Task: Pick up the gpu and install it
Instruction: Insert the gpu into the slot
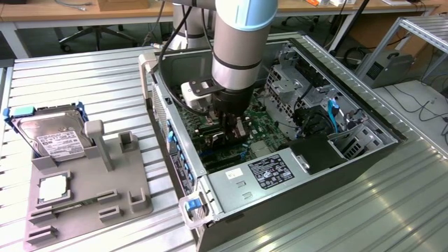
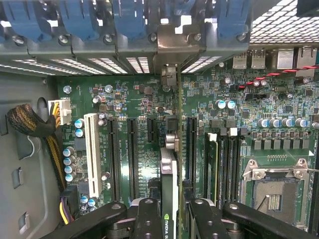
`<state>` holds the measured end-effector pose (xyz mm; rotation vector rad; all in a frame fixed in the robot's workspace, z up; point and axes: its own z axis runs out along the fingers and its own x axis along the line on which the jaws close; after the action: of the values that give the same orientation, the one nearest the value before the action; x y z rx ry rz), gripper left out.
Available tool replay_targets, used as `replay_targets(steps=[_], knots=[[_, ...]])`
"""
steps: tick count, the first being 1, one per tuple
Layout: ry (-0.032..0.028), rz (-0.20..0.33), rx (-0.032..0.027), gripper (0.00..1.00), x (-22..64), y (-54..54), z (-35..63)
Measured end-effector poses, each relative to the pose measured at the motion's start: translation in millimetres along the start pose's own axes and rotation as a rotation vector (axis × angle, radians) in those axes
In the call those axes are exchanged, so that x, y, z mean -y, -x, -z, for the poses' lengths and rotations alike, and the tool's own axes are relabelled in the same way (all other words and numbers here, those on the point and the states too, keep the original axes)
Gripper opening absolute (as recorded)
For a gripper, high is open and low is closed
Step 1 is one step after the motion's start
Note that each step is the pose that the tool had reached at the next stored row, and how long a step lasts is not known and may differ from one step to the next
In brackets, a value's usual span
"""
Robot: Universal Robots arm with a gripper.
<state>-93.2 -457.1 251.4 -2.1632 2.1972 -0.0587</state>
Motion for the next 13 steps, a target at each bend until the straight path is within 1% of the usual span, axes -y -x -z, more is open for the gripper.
replay_targets(steps=[13], knots=[[0.0000,0.000,0.0001,0.27,-0.2,0.0,-0.5]])
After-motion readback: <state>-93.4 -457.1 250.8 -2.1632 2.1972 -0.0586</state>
